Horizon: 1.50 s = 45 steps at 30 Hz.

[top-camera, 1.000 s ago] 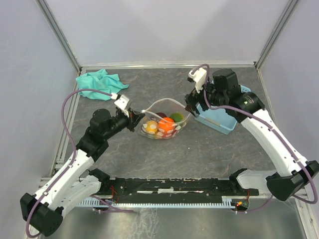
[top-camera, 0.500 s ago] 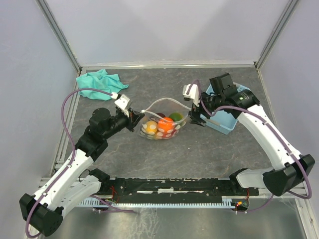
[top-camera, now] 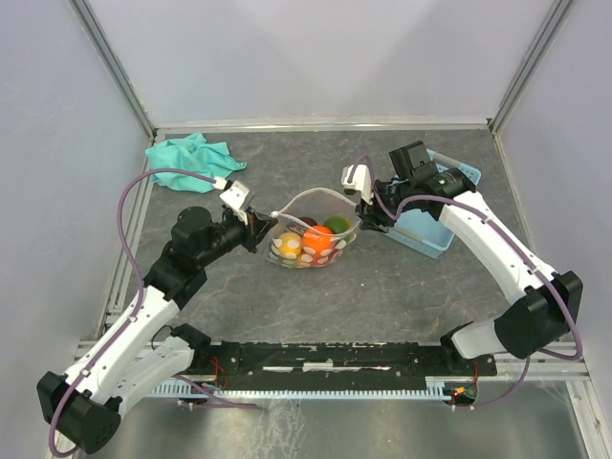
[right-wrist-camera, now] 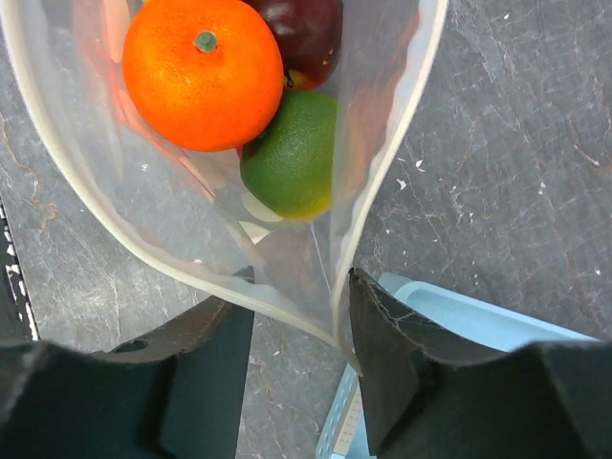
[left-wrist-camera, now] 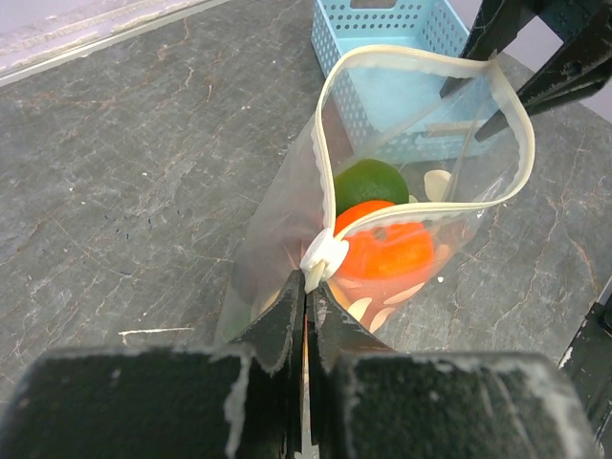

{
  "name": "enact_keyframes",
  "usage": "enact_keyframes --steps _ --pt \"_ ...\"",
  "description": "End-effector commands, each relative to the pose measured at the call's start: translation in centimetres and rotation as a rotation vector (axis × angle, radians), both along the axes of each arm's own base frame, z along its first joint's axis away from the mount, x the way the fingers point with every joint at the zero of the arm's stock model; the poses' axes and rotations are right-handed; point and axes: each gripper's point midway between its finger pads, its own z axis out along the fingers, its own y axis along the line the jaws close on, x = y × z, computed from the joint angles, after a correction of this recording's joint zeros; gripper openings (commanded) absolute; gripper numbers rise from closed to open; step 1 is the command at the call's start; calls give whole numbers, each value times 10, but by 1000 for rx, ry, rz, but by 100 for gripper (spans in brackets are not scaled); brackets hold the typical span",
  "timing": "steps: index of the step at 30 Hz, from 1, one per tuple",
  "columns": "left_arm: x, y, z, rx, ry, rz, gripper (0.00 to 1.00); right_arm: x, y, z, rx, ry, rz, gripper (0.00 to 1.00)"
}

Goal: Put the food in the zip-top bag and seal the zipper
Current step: Zip the zipper food storage bag at the center of the board.

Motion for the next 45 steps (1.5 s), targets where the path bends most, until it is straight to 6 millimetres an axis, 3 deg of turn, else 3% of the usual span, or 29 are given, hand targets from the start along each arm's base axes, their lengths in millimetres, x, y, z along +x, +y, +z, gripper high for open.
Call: enact_keyframes --steps 1,3,6,14,19,22,25,30,34,40,45 --pt "5 4 32 8 -113 10 3 5 -3 14 30 -22 -7 47" --pt "6 7 31 19 -112 25 3 6 -9 14 29 -17 -32 38" --pt "8 12 28 24 -109 57 3 5 -19 12 17 5 -56 3" --pt "12 22 29 -5 -106 127 3 9 -49 11 23 -42 -184 2" --pt "10 15 26 -31 -92 96 3 4 -46 10 61 -21 -197 3" --pt "11 8 26 -32 -87 63 3 4 -45 13 86 -21 -213 10" --pt "11 4 30 -31 -91 38 3 -1 -40 32 146 -42 -217 22" --pt "11 1 36 -31 -102 20 3 -18 -16 82 293 -80 -152 45" --pt "9 -1 36 -33 -93 3 3 -29 12 106 346 -145 -81 58" --pt "7 -1 41 -34 -101 -4 3 -35 69 130 425 -191 35 61" --pt "5 -2 41 -37 -99 -14 3 -33 120 132 439 -245 156 59"
